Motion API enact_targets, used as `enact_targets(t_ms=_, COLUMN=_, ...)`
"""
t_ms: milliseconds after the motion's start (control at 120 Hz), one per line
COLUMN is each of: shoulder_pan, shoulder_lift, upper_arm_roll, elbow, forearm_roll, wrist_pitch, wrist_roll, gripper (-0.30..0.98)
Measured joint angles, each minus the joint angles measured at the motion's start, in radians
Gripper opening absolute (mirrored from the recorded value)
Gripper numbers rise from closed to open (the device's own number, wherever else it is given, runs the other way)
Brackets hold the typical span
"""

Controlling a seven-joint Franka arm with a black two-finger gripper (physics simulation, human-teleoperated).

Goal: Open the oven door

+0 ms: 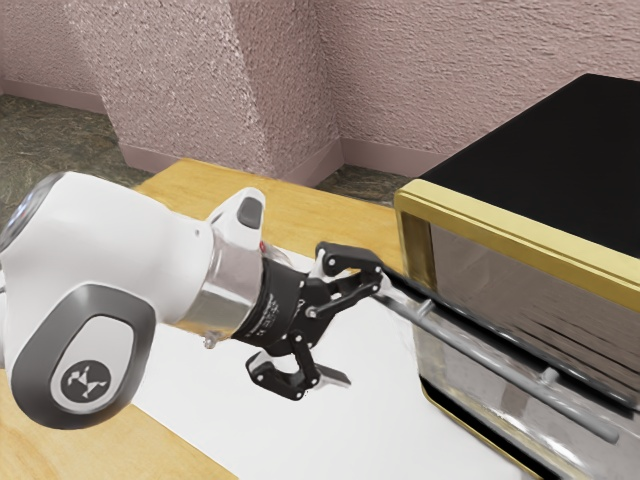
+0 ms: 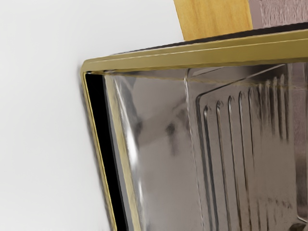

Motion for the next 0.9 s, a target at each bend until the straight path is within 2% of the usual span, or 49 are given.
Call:
enact_targets(t_ms=108, shoulder_pan=0.08, shoulder_lift=-0.101, upper_arm_roll=-0.077, elbow=-0.091, forearm_roll=-0.013, wrist_pitch=0.004, wrist_roll=-0.006, gripper=0.68)
enact_targets(t_ms=208, shoulder_pan=0.196, shoulder_lift=-0.226, upper_arm_roll=-0.197, elbow=-0.181, forearm_roll=-0.09, wrist_pitch=0.007, wrist_roll=-0.009, gripper=0.68)
enact_targets(t_ms=275, shoulder_pan=0.318, shoulder_lift=-0.346, upper_arm_roll=-0.335, elbow=-0.236, forearm_roll=-0.204, wrist_pitch=0.001, wrist_roll=-0.001, gripper=0.68)
enact_targets(t_ms=350, shoulder_pan=0.49, shoulder_lift=-0.545, upper_arm_roll=-0.5, elbow=-0.277, forearm_roll=-0.382, wrist_pitch=-0.041, wrist_roll=0.023, gripper=0.68)
enact_targets(t_ms=408, shoulder_pan=0.563, shoulder_lift=-0.651, upper_arm_roll=-0.569, elbow=-0.292, forearm_roll=-0.482, wrist_pitch=-0.082, wrist_roll=0.043, gripper=0.68)
enact_targets(t_ms=458, shoulder_pan=0.583, shoulder_lift=-0.654, upper_arm_roll=-0.593, elbow=-0.281, forearm_roll=-0.526, wrist_pitch=-0.116, wrist_roll=0.064, gripper=0.68)
enact_targets(t_ms=475, shoulder_pan=0.588, shoulder_lift=-0.628, upper_arm_roll=-0.573, elbow=-0.253, forearm_roll=-0.515, wrist_pitch=-0.138, wrist_roll=0.075, gripper=0.68)
enact_targets(t_ms=508, shoulder_pan=0.592, shoulder_lift=-0.514, upper_arm_roll=-0.476, elbow=-0.097, forearm_roll=-0.416, wrist_pitch=-0.216, wrist_roll=0.107, gripper=0.68)
enact_targets(t_ms=567, shoulder_pan=0.623, shoulder_lift=-0.251, upper_arm_roll=-0.358, elbow=0.331, forearm_roll=-0.213, wrist_pitch=-0.429, wrist_roll=0.173, gripper=0.68)
enact_targets(t_ms=600, shoulder_pan=0.643, shoulder_lift=-0.118, upper_arm_roll=-0.284, elbow=0.552, forearm_roll=-0.12, wrist_pitch=-0.557, wrist_roll=0.208, gripper=0.68)
enact_targets(t_ms=650, shoulder_pan=0.653, shoulder_lift=0.022, upper_arm_roll=-0.152, elbow=0.728, forearm_roll=-0.025, wrist_pitch=-0.713, wrist_roll=0.258, gripper=0.68)
enact_targets(t_ms=692, shoulder_pan=0.654, shoulder_lift=0.083, upper_arm_roll=-0.069, elbow=0.761, forearm_roll=0.028, wrist_pitch=-0.811, wrist_roll=0.295, gripper=0.68)
enact_targets(t_ms=750, shoulder_pan=0.636, shoulder_lift=0.122, upper_arm_roll=0.005, elbow=0.689, forearm_roll=0.067, wrist_pitch=-0.901, wrist_roll=0.331, gripper=0.68)
enact_targets(t_ms=900, shoulder_pan=0.555, shoulder_lift=0.152, upper_arm_roll=0.038, elbow=0.554, forearm_roll=0.111, wrist_pitch=-1.016, wrist_roll=0.398, gripper=0.69)
